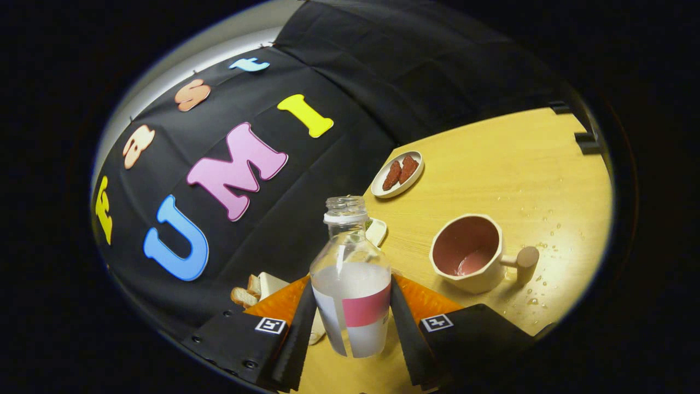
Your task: Take the bottle from table, then pour the juice into the cup, finally place the bottle on the coaster
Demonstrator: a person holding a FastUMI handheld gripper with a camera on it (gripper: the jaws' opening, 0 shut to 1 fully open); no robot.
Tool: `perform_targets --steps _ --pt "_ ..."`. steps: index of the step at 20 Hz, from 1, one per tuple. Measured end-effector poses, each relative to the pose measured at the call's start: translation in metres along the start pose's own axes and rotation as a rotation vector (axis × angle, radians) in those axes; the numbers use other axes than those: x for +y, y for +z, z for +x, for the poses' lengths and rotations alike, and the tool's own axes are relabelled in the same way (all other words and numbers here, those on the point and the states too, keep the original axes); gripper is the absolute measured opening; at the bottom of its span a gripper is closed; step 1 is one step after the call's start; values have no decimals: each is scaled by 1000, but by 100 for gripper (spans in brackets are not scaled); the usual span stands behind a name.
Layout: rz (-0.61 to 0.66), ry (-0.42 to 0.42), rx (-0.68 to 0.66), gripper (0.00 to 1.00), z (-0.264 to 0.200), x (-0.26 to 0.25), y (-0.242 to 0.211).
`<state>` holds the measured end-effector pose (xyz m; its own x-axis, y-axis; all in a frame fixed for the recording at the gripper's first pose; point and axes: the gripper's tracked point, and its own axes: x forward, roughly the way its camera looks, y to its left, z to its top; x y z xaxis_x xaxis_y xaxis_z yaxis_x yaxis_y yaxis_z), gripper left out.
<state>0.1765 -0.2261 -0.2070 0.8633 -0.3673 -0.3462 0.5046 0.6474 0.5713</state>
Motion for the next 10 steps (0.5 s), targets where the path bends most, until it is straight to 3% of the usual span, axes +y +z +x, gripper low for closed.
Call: perform_targets --steps 10 --pt "-573 83 -167 74 25 50 17"
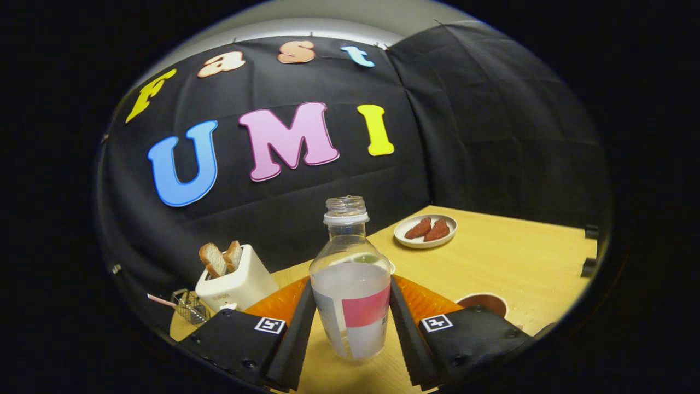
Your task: Take the bottle from table, then pour the juice into the cup, finally place the bottle on the coaster
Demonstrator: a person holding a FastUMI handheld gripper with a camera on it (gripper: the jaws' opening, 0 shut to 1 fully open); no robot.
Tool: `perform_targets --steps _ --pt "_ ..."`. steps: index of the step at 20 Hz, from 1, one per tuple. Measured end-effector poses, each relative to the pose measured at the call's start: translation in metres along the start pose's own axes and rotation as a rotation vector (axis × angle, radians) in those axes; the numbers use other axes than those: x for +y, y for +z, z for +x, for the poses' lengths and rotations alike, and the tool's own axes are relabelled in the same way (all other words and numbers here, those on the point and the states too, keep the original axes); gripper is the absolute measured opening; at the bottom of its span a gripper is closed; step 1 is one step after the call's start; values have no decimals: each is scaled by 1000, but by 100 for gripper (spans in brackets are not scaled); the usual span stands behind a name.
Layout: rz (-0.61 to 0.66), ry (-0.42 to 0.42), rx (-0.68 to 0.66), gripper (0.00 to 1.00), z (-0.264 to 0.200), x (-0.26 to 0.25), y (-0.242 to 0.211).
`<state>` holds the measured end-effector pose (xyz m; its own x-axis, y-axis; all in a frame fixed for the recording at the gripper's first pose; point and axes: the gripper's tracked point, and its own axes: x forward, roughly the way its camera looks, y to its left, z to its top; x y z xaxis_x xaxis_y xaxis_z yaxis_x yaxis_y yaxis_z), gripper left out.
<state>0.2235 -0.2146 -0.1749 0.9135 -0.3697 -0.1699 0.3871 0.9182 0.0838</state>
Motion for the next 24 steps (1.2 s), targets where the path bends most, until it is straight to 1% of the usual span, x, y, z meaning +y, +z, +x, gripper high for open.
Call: perform_targets --steps 2,4,7,10,13,17,22,24 --pt "-107 1 -43 74 12 4 5" --pt "-166 2 -76 75 23 9 5" --pt "-188 13 -66 75 37 19 -13" --pt "-225 17 -91 75 51 23 -21" --pt "-226 22 -109 75 62 26 -29" --pt "-206 4 -91 75 77 18 -47" --pt "-199 37 -73 75 86 24 -62" --pt "-194 33 -72 75 86 24 -66"
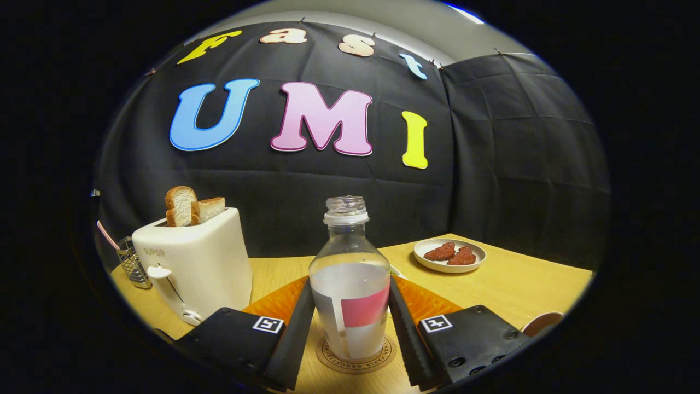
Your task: Take the bottle from table, then pour the juice into the cup, finally place the bottle on the coaster
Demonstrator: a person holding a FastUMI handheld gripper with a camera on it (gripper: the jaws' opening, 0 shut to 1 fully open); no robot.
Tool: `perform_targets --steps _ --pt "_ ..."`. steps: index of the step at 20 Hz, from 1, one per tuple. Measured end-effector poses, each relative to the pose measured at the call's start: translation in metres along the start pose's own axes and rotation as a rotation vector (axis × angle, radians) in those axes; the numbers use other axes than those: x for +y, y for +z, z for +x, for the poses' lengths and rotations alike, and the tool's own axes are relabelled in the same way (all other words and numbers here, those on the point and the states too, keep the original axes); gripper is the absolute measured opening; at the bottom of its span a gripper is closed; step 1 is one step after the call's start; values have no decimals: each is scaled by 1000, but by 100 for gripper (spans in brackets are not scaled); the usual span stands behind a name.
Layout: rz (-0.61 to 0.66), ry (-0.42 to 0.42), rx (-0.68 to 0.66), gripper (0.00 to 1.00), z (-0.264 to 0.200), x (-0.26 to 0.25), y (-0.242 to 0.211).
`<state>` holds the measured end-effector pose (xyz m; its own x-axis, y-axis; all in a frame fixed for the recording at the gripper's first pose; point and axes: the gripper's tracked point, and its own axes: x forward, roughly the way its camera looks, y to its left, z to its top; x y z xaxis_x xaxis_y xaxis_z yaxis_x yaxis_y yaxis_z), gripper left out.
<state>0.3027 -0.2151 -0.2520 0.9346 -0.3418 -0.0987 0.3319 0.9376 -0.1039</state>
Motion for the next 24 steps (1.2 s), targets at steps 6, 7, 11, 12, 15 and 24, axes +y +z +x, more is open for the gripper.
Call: perform_targets --steps 6,7,11,12,15,24 --pt "13 -29 22 78 -1 -6 -5" --pt "9 -25 28 78 -2 -5 -7" --pt "0 -36 49 99 -10 -12 -9" --pt "12 -34 50 98 -13 -12 -8" --pt "19 -44 65 98 -28 -13 -7" --pt "-9 -10 71 98 -126 -7 16"
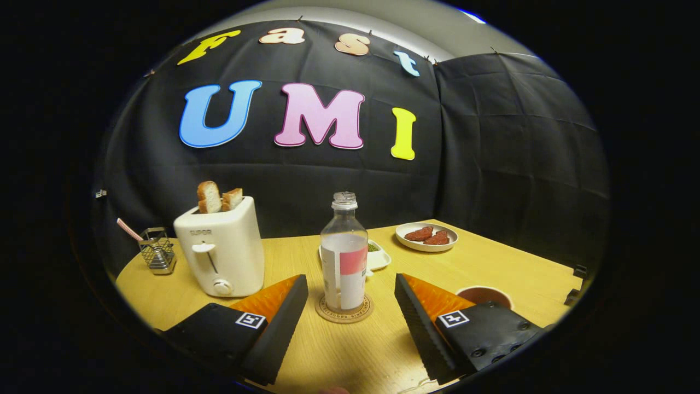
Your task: Take the bottle from table, then pour the juice into the cup, finally place the bottle on the coaster
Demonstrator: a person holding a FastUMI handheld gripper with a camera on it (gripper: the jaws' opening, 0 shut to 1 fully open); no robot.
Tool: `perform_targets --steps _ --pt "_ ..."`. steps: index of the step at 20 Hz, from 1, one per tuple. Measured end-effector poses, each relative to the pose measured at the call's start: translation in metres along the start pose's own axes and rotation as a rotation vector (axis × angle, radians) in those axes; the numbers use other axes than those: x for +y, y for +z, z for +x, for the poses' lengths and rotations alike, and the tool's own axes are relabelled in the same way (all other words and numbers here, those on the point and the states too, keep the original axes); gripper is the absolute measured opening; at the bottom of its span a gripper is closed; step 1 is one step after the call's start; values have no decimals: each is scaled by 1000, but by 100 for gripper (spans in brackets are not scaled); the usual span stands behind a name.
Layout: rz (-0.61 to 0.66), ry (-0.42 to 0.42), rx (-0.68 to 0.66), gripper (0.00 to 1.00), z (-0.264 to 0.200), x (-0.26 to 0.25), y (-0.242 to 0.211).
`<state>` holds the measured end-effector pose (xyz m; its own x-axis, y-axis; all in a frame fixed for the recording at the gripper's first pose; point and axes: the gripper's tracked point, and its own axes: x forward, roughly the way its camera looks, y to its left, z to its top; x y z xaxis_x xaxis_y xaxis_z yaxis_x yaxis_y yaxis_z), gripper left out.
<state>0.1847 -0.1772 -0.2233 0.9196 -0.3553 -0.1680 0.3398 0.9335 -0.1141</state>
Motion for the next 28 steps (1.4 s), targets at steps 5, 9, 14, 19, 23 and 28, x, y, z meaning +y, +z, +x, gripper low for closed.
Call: perform_targets --steps 5,9,14,19,23,28 --pt "34 77 -35 98 -64 11 31" --pt "6 111 -60 98 -106 14 53" --pt "12 198 -91 98 -154 31 95" --pt "29 309 -120 98 -189 36 147" --pt "55 383 -133 97 -207 14 182" --pt "51 415 -147 97 -210 -36 202"
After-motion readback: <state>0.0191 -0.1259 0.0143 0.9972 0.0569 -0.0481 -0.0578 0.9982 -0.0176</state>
